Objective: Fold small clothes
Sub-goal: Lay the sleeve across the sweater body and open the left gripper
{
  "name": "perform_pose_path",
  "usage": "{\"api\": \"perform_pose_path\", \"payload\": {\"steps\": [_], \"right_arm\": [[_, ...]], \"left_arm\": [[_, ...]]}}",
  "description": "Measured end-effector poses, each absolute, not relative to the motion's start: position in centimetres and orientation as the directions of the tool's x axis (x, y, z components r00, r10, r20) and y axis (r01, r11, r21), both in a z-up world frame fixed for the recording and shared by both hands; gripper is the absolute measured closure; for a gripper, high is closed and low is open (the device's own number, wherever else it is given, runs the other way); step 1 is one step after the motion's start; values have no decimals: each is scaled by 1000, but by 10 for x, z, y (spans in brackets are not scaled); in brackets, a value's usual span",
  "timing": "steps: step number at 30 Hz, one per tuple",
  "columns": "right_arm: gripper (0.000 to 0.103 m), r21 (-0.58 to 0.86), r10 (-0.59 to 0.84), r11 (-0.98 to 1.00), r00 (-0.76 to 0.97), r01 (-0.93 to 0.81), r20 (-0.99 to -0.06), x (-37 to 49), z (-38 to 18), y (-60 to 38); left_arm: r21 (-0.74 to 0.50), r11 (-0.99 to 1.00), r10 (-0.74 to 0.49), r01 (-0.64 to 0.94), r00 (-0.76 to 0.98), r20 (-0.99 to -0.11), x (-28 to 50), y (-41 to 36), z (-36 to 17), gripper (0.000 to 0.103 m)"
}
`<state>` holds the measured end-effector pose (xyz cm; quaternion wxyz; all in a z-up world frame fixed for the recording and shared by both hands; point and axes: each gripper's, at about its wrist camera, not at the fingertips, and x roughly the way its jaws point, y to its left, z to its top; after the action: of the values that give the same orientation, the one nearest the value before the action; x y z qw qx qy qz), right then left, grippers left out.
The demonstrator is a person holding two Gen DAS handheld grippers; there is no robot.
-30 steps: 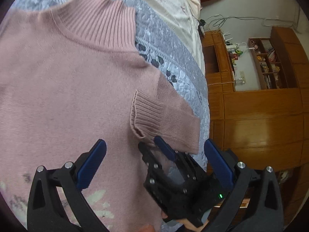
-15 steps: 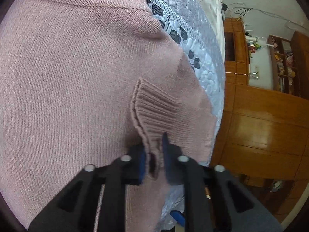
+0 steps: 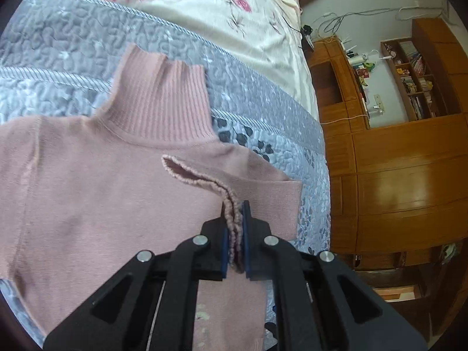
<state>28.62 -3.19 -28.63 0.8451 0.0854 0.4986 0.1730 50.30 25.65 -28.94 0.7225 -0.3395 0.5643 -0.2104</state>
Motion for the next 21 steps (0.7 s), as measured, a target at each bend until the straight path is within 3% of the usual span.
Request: {"api": "perform_pose_path", "payload": {"steps": [9,21], "right_arm": [[63,311,381,923,421,-227,-823,279,-288,-17],[63,315,380,923,405,-220,-832,283,-294,-15]], "left_arm": [[-685,717,-625,-134,313,-715,482,349,-291,98],[-643,731,-583,-227,281,-762,465,412,-343,97]]}}
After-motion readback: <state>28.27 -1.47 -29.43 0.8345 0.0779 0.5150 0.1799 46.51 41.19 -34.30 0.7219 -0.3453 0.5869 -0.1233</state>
